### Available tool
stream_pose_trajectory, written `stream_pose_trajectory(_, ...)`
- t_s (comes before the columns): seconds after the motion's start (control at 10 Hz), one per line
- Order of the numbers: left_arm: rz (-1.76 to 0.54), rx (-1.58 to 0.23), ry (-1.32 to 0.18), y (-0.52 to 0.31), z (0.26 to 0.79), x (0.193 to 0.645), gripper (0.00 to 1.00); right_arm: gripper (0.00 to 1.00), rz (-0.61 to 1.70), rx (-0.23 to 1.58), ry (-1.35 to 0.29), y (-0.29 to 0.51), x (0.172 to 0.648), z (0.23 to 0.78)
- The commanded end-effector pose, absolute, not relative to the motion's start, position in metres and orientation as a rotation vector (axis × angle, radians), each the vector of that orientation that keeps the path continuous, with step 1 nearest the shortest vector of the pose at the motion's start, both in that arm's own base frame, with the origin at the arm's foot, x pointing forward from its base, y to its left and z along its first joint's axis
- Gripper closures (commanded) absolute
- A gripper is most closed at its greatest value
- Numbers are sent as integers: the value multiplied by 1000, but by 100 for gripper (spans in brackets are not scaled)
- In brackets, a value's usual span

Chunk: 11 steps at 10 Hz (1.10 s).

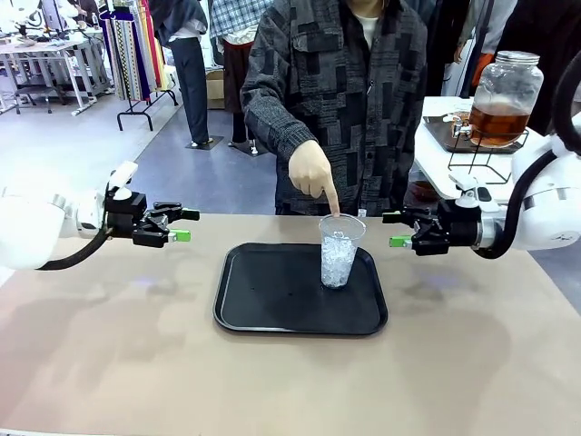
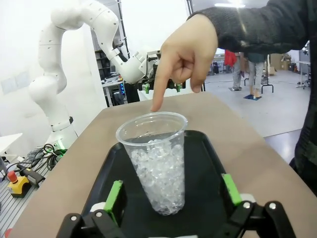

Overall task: Pour the drink into the iced cup.
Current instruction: Pick up the iced cup indicated by the human and present it to them.

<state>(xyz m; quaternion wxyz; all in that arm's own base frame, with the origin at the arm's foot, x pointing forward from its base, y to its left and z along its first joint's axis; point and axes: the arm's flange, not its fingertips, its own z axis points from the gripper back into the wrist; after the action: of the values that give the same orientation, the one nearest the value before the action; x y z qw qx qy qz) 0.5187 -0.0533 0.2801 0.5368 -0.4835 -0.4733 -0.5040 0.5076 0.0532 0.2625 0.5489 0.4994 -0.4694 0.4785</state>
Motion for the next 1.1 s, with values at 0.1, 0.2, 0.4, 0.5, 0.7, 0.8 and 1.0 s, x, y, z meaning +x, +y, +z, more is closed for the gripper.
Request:
stream_pose_trajectory(0.1,-1201,-1148,-1128,-54,282,518,0,0,1164,1175,-1156,72,495,252)
stream_pose_trajectory(0.2,-1201,-1148,-1128,-54,282,518,0,0,1169,1171,-1163,76,492,248)
stream_pose_trajectory(0.4,-1201,-1148,-1128,-54,282,518,0,0,1165,1168,-1180,85,495,238)
stream_pose_trajectory(0.5,-1201,-1148,-1128,-54,282,518,0,0,1160,1171,-1182,90,497,233)
stream_pose_trajectory(0.7,-1201,-1148,-1128,-54,282,518,0,0,1150,1169,-1192,99,499,227)
stream_pose_trajectory(0.8,-1201,-1148,-1128,-54,282,518,0,0,1147,1169,-1186,103,499,225)
stream_pose_trajectory(1.0,-1201,-1148,-1128,-54,282,518,0,0,1155,1174,-1169,111,500,222)
